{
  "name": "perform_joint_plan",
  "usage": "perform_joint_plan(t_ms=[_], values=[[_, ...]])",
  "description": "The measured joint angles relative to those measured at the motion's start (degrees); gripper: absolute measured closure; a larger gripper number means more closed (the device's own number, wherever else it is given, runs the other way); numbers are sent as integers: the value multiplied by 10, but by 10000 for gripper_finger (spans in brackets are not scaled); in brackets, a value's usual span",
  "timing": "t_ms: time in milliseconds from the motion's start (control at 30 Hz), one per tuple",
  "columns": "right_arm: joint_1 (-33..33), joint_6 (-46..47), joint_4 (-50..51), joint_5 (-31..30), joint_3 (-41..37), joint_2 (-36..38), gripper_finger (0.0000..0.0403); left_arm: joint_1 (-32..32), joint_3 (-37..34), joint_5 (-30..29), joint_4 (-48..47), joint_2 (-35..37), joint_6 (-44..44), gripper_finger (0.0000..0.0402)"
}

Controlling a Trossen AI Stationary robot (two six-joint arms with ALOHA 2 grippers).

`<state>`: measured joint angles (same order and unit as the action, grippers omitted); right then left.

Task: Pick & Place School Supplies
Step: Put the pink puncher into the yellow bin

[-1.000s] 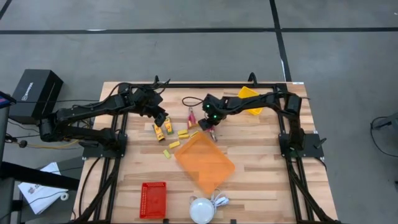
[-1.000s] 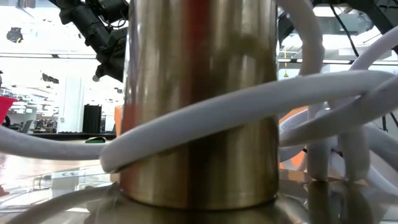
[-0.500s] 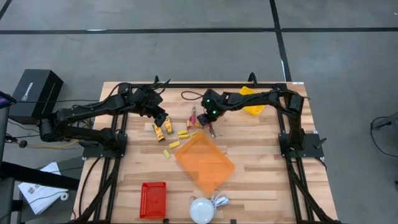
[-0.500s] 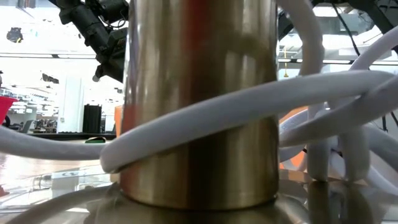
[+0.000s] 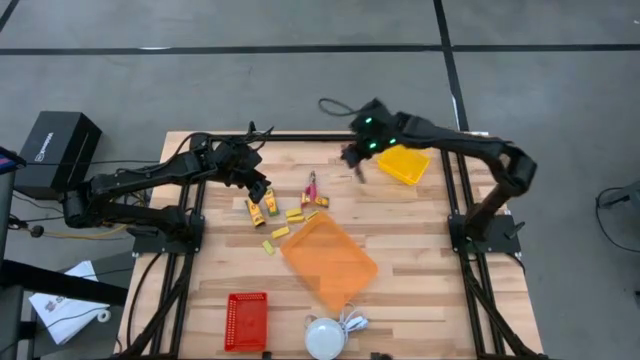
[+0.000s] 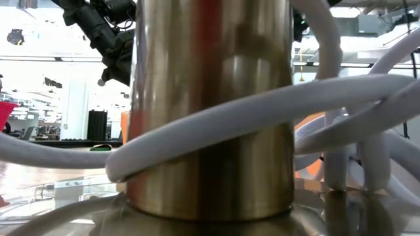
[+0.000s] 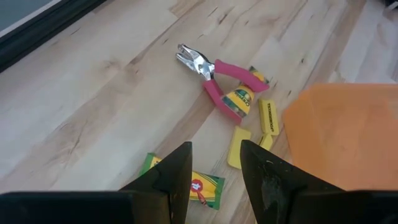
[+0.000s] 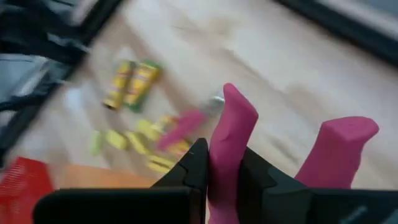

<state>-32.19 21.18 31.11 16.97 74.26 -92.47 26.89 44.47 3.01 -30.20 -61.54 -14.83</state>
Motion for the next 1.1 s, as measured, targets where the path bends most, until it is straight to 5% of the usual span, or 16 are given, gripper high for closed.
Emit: perform_joint_plan(t_ms=[433, 1100], values=[[-132, -250, 242, -80, 0, 70, 367, 0, 0, 0, 9, 0, 0, 270], [-191, -446, 266, -65, -4, -61, 367, 0, 0, 0, 11, 0, -4, 270]])
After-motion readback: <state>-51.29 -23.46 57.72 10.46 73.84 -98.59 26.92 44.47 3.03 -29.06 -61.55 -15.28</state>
